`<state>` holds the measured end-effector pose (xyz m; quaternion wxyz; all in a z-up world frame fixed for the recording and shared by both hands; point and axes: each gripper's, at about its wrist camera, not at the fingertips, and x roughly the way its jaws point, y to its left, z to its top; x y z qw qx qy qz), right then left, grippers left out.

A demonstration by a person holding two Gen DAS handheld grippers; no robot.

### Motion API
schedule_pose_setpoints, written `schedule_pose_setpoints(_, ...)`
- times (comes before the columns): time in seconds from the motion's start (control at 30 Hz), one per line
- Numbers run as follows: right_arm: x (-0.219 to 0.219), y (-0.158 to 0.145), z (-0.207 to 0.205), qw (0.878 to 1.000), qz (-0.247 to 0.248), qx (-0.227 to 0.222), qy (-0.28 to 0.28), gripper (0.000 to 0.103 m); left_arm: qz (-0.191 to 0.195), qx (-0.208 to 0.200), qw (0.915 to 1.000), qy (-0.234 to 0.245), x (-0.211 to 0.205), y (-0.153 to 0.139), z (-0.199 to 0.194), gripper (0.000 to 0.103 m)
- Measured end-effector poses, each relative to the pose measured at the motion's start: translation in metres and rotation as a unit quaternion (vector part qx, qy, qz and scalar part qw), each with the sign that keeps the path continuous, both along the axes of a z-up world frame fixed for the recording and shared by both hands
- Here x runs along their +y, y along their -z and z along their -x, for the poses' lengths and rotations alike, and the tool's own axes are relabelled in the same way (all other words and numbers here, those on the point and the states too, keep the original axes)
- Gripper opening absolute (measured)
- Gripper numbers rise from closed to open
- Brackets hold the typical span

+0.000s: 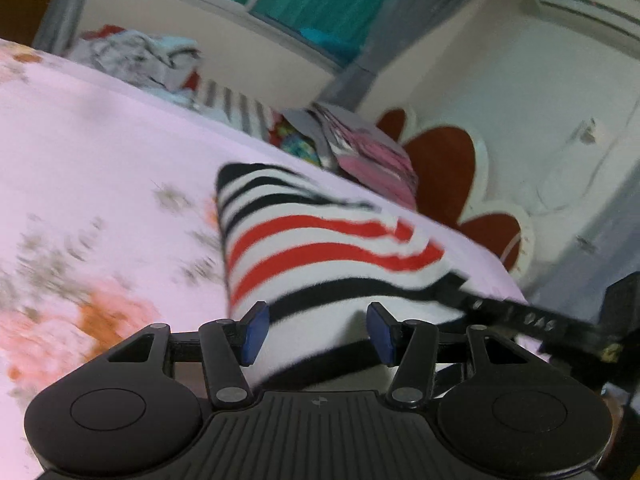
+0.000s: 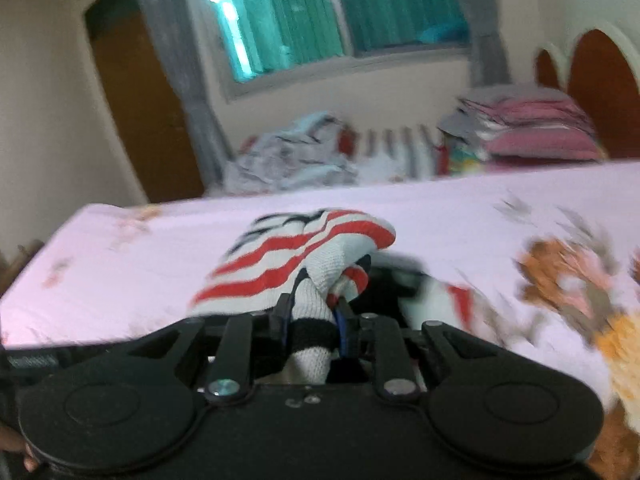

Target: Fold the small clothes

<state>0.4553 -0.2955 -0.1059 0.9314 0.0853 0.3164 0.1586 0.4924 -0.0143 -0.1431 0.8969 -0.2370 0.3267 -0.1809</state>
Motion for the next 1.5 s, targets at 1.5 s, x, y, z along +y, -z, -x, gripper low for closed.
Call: schedule_pose_setpoints(1.5,-0.070,0.020,0.063,0.990,-0.073,0.103,0.056,0.044,-0.110,0.050,0.9923,0.027,-0.033,0.007,0.006,0.067)
